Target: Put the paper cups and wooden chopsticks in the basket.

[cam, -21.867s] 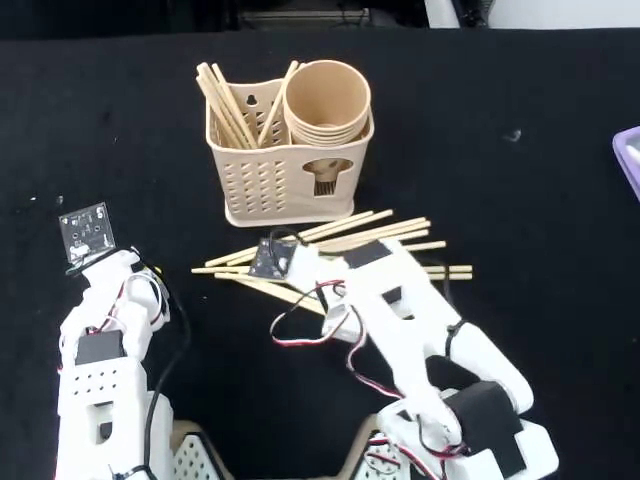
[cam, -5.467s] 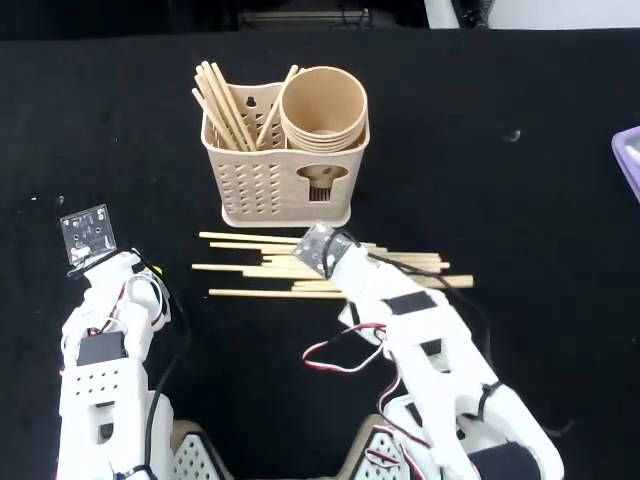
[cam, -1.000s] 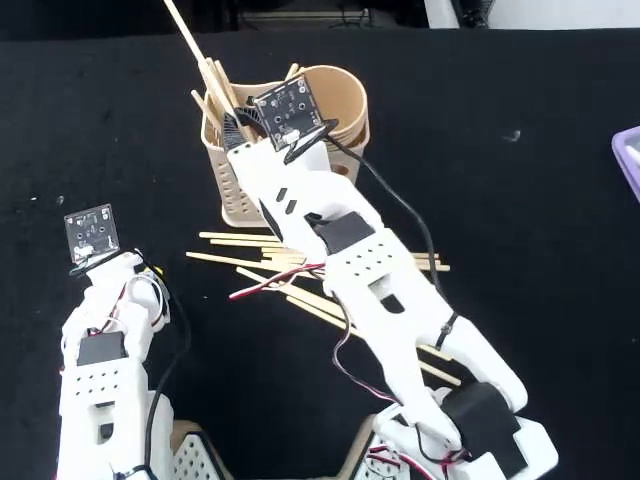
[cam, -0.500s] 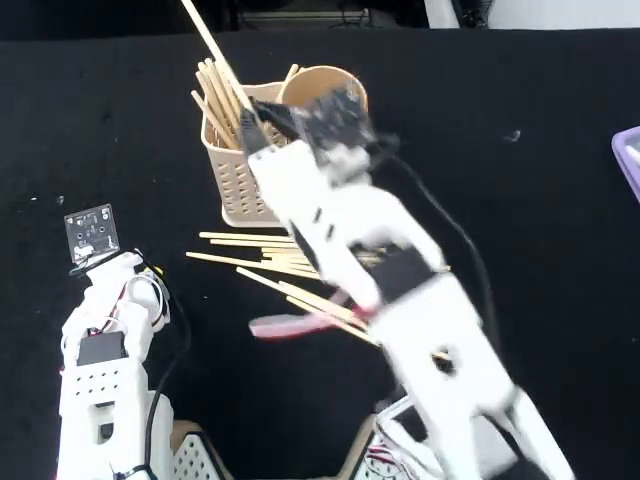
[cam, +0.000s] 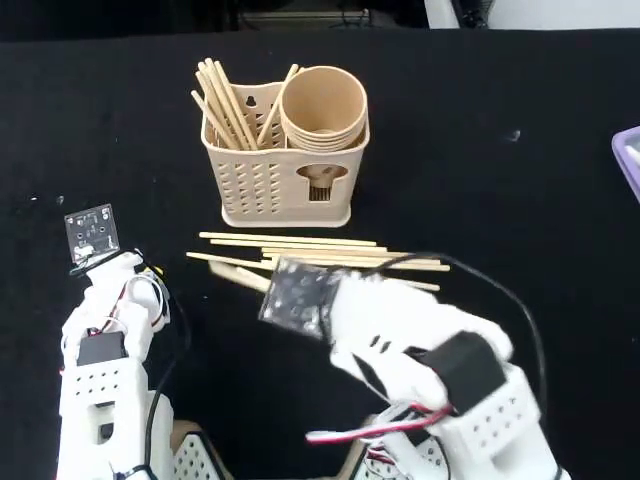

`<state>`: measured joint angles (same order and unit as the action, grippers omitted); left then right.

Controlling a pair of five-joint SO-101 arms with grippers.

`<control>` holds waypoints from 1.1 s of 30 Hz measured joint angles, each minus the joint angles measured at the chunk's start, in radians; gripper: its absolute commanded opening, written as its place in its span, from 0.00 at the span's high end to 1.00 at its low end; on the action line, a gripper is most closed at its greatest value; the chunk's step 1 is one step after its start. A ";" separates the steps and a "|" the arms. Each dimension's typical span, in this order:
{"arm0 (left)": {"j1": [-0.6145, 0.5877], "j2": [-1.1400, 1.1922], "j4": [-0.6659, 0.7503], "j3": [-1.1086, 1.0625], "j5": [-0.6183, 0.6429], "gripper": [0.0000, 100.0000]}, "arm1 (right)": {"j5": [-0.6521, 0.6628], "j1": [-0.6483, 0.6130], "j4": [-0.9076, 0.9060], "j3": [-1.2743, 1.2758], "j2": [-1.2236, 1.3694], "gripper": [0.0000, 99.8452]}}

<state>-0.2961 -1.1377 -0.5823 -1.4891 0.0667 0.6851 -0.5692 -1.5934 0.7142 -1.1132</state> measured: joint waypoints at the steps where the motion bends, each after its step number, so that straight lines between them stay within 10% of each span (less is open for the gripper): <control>1: 0.000 0.000 0.000 0.000 0.000 0.89 | 0.028 0.000 -0.009 0.037 0.000 0.99; 14: 0.000 0.000 0.000 0.000 -0.003 0.89 | 0.310 0.462 0.519 0.494 0.313 0.99; 33: 0.000 0.000 0.000 0.000 -0.003 0.89 | 0.284 0.302 0.374 0.230 0.686 0.81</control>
<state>-0.2961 -1.1377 -0.5823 -1.4891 0.0637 0.9689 -0.2670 -1.2190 0.9444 -0.4273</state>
